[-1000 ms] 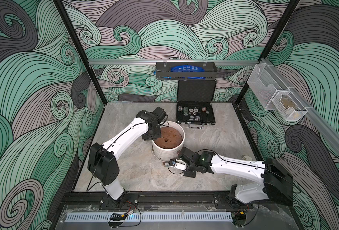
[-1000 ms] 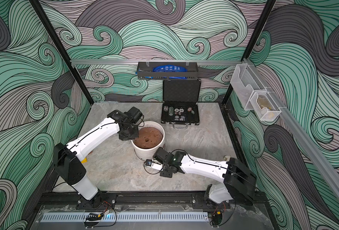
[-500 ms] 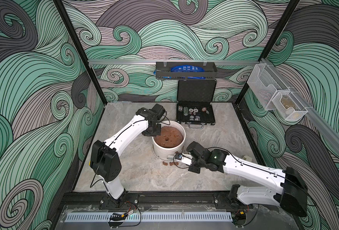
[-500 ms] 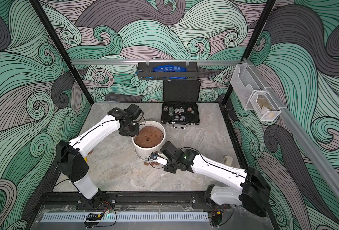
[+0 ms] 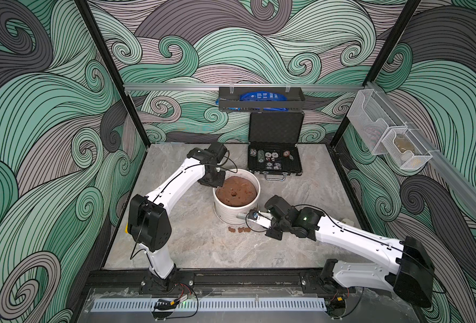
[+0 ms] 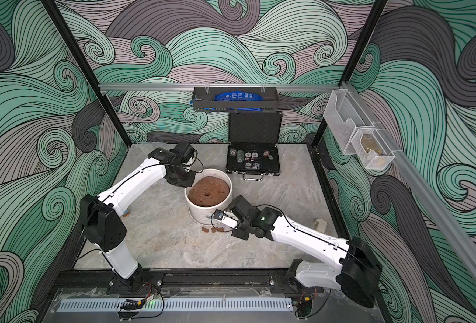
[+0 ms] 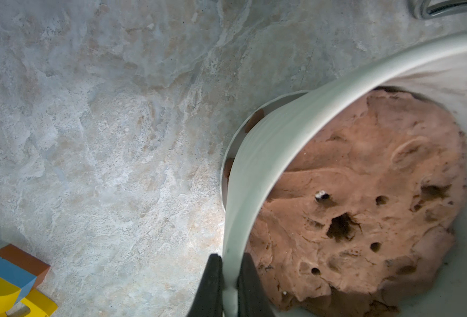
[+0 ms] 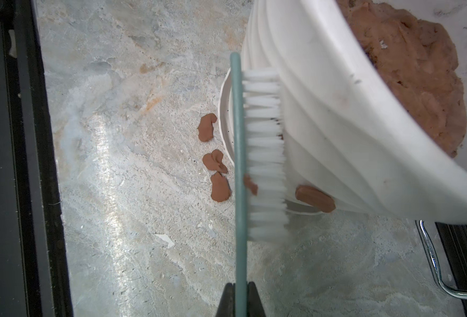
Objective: Scrub the dried mud off the ceramic pot
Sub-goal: Rotate the pot at the center of the board.
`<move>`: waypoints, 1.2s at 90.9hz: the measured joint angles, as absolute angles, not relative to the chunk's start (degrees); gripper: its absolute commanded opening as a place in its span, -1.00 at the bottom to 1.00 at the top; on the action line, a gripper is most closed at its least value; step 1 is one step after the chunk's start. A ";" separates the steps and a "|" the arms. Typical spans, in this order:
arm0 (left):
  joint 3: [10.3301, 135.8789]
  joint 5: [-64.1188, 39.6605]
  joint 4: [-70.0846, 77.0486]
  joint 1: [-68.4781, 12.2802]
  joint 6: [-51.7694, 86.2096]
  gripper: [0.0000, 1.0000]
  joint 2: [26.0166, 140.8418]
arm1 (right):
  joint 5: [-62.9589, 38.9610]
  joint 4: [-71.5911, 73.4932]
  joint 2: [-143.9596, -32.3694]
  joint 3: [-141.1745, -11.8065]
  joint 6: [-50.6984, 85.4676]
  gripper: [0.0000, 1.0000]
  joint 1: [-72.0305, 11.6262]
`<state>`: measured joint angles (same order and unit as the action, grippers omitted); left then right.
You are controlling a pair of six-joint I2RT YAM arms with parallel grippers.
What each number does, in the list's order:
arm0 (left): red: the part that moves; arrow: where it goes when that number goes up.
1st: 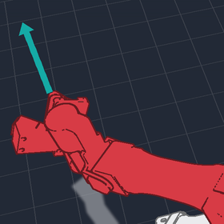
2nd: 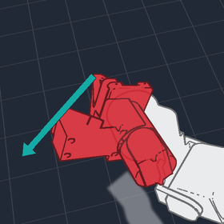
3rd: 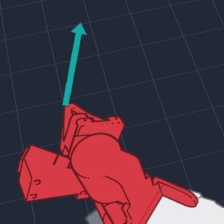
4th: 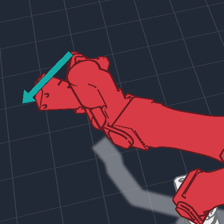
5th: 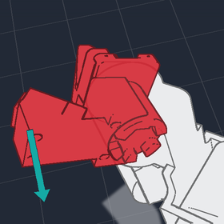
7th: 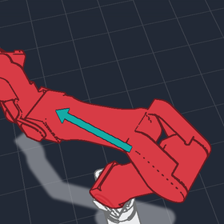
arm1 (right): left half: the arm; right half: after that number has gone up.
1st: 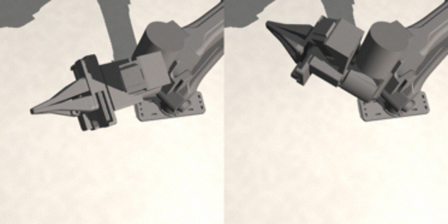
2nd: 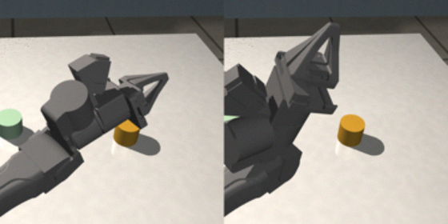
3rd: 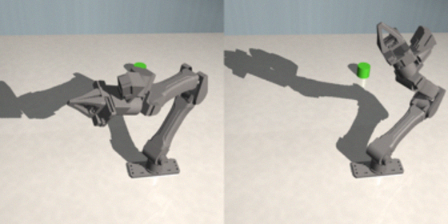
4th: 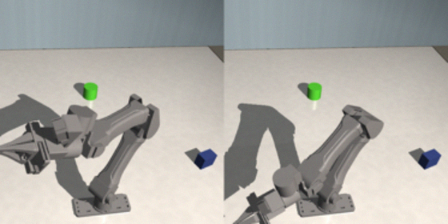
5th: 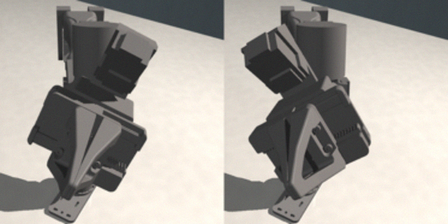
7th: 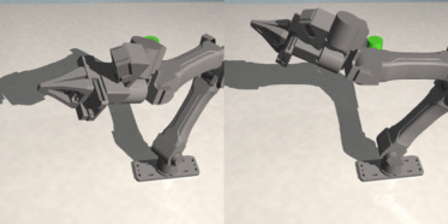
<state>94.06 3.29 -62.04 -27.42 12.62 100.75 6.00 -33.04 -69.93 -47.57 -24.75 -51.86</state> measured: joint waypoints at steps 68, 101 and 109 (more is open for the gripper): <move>96.62 -1.08 -61.63 -25.23 4.58 -1.00 102.91 | 10.17 -31.57 -77.28 -45.87 -25.06 -1.00 -54.54; 97.69 -2.39 -61.30 -24.82 -0.60 -0.96 103.68 | 6.74 -34.20 -68.53 -48.05 -25.52 -1.00 -56.53; 98.32 -3.18 -61.25 -24.69 -3.70 -0.94 104.18 | 5.67 -34.22 -67.13 -49.19 -25.58 -1.00 -56.25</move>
